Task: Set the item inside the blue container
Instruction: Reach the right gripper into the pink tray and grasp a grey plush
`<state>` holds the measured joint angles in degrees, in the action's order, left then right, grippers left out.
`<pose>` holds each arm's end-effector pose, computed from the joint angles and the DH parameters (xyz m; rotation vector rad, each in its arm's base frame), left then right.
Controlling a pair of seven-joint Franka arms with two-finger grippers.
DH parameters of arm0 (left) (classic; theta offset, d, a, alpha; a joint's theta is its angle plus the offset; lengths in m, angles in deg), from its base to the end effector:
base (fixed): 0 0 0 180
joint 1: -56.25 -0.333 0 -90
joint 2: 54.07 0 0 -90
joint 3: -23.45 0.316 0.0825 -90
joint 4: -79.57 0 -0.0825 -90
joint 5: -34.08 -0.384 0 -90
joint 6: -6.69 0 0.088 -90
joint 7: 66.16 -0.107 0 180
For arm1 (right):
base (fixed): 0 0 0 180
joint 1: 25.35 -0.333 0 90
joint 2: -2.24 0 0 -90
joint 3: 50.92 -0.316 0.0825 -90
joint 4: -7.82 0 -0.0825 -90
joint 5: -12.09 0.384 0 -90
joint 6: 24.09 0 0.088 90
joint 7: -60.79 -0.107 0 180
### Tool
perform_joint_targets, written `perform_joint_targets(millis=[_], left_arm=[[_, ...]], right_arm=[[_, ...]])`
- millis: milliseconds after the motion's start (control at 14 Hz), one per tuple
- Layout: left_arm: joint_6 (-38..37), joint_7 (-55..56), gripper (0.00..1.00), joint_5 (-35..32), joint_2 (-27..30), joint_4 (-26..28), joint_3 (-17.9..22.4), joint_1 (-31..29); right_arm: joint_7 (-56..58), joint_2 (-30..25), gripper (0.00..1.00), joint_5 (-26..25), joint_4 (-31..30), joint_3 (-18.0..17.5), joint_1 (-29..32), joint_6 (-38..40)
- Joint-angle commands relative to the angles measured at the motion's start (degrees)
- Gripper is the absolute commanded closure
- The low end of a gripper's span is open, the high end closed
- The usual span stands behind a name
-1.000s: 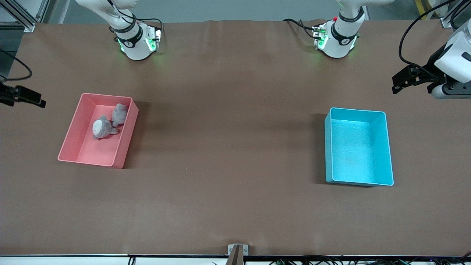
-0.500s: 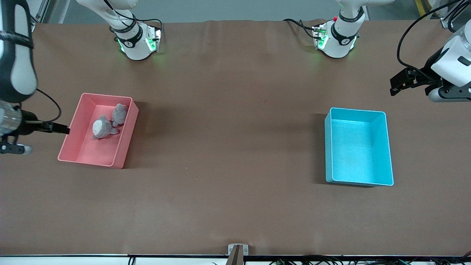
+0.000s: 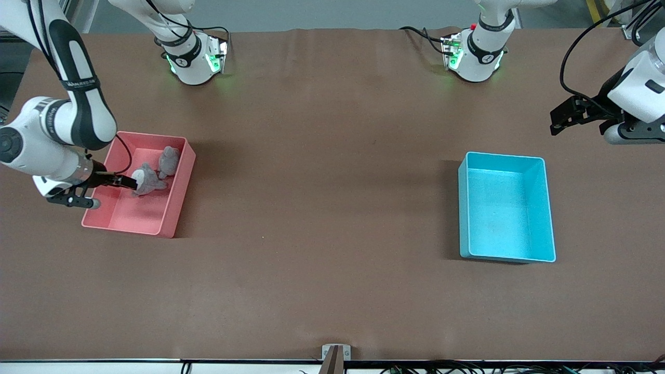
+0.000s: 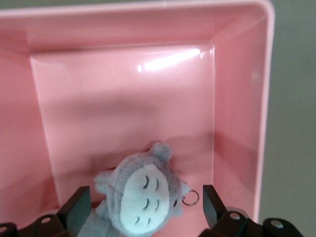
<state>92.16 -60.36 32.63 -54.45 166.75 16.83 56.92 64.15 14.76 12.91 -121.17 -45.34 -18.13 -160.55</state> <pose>0.5447 -0.0665 0.6371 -3.1124 0.0381 0.0520 0.5177 -0.1178 0.2606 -3.1261 0.2729 0.1378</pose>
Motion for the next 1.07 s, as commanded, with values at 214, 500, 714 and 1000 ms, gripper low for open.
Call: perform_joint_targets(millis=[214,500,714,1000], left_arm=[[0.0,-1.1,0.00,-0.1,0.2,-0.1,-0.5,-0.1],[0.0,-1.1,0.00,-0.1,0.1,-0.1,-0.5,-0.1],[0.0,-1.1,0.00,-0.1,0.0,-0.1,-0.5,-0.1],[0.0,-1.1,0.00,-0.1,0.0,0.2,-0.5,-0.1]], right_arm=[[-0.4,-0.1,0.00,5.1,-6.4,-0.8,0.3,-6.4],[-0.4,2.7,0.15,5.1,-6.5,-0.8,0.3,-7.2],[-0.4,2.7,0.89,5.1,-6.3,-0.8,0.3,-6.5],[-0.3,0.8,1.00,5.0,-2.0,-0.9,0.3,1.3]])
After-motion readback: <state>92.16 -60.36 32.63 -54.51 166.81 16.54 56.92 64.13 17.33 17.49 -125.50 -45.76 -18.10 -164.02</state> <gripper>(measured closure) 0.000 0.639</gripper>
